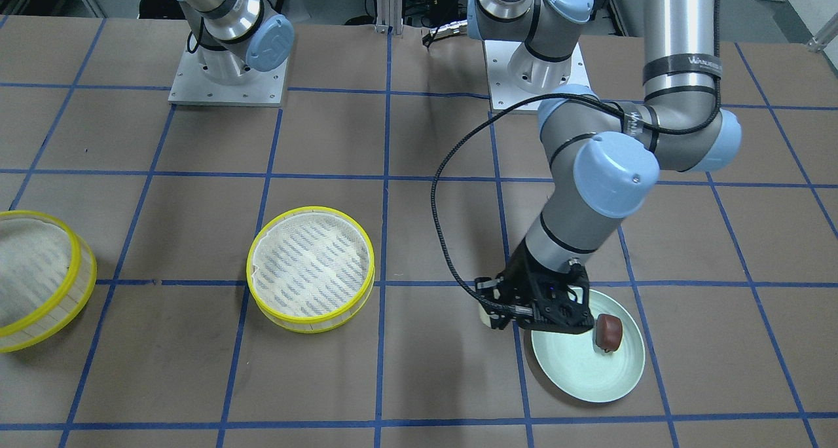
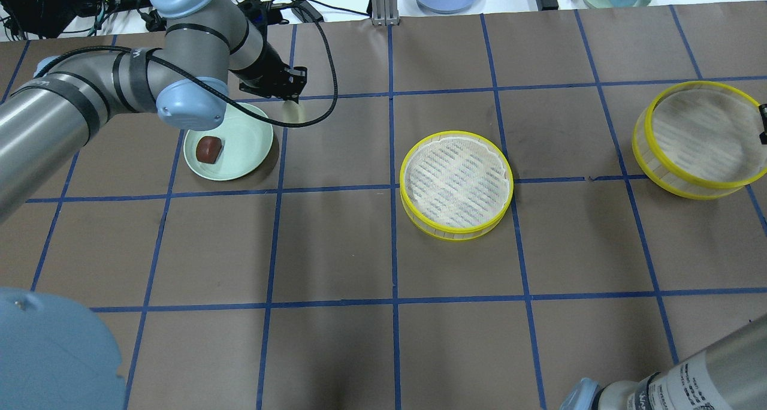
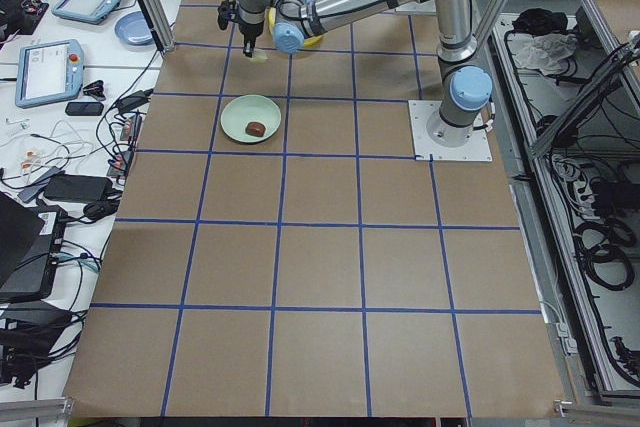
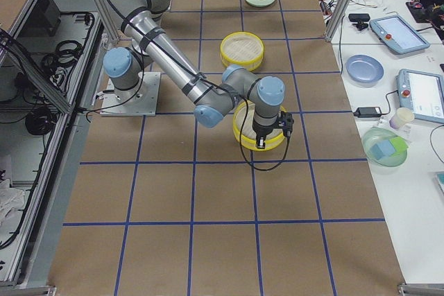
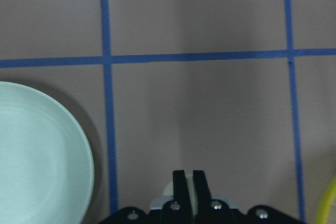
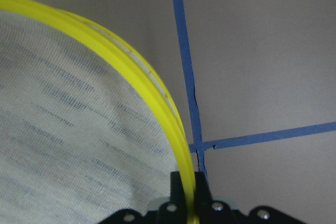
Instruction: Stack buns with steamer
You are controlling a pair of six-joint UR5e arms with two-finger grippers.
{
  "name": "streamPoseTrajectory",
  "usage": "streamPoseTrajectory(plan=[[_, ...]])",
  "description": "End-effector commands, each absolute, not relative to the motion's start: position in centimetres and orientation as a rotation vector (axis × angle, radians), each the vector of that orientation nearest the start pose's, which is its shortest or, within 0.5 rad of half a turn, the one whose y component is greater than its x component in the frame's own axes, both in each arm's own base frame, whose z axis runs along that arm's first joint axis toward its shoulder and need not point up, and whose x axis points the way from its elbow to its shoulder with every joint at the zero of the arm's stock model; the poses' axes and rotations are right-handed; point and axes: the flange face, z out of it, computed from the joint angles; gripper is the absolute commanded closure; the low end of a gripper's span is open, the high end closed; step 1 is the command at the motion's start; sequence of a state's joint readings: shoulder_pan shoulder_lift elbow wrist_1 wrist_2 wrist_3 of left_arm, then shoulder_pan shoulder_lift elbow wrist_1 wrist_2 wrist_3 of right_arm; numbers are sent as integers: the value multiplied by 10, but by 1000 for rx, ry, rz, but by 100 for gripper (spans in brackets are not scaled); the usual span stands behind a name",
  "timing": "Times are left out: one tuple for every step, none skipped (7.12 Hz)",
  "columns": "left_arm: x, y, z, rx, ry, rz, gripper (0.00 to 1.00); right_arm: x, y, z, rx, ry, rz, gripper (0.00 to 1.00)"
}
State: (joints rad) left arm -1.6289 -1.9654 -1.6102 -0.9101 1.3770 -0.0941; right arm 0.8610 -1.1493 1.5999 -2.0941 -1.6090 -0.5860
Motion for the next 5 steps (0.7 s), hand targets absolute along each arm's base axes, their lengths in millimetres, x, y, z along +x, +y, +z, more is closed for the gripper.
streamPoseTrajectory(plan=[[-282, -592, 316, -328, 3440, -229, 100, -309, -565, 292, 255, 3200, -54, 100], [-320, -577, 305, -429, 3461, -152, 100, -293, -569, 298, 274, 3192, -42, 100], [-344, -565, 298, -443, 3513, -61, 100, -285, -569, 299, 325, 3154, -35, 100], [-355, -558, 291, -452, 3542, 19, 100, -280, -569, 299, 359, 3130, -23, 100], [-360, -551, 274, -445, 3532, 75, 100, -273, -567, 305, 354, 3127, -6, 100]])
